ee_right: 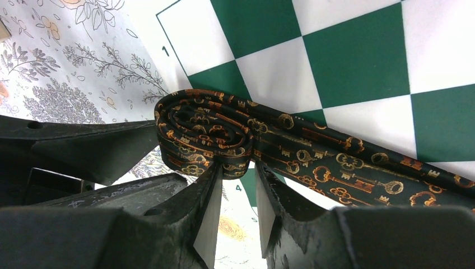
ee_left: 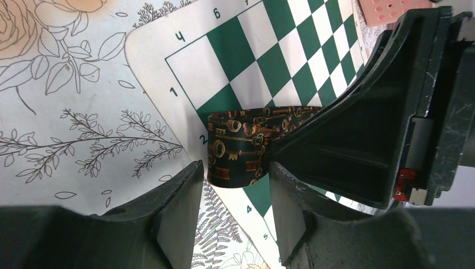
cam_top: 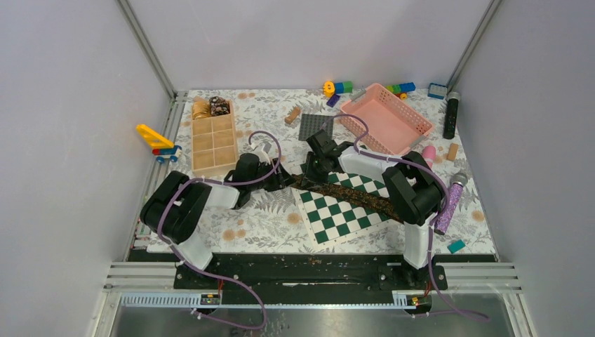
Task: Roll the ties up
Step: Roll the tie at the center of the board.
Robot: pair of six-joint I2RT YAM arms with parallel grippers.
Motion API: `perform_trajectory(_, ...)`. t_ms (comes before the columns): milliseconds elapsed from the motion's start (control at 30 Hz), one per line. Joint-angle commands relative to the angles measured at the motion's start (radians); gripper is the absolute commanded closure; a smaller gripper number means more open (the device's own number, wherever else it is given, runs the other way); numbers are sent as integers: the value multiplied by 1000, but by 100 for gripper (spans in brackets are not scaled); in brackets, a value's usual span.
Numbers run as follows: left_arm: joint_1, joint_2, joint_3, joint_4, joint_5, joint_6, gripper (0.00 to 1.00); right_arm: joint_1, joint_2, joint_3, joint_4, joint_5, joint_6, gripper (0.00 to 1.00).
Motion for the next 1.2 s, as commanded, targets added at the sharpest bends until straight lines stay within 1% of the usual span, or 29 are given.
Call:
perform_trajectory(0,-3,15,14,62,23,18,53,-12,9,-4,2,11,9,65)
perform_trajectory(233,-6,36,22,92,37,7,53,-12,13,-6,2,8,8,65)
perform_trajectory(367,-10,43,34,92,38,6,58,-13,13,-5,3,6,8,65)
perform_trajectory(467,-13,55,42,94,44,4,59,-13,15,-5,3,3,8,65)
perform_trajectory(733,-24,74,45,103,56,6,60,-13,17,-4,3,0,7,65)
perform_trajectory(967,-25,81,55,99,51,-4,68,-12,14,-5,3,0,-1,65)
perform_trajectory(1167,-26,74,77,64,36,-3,69,-13,-21,-9,3,-1,-18,64)
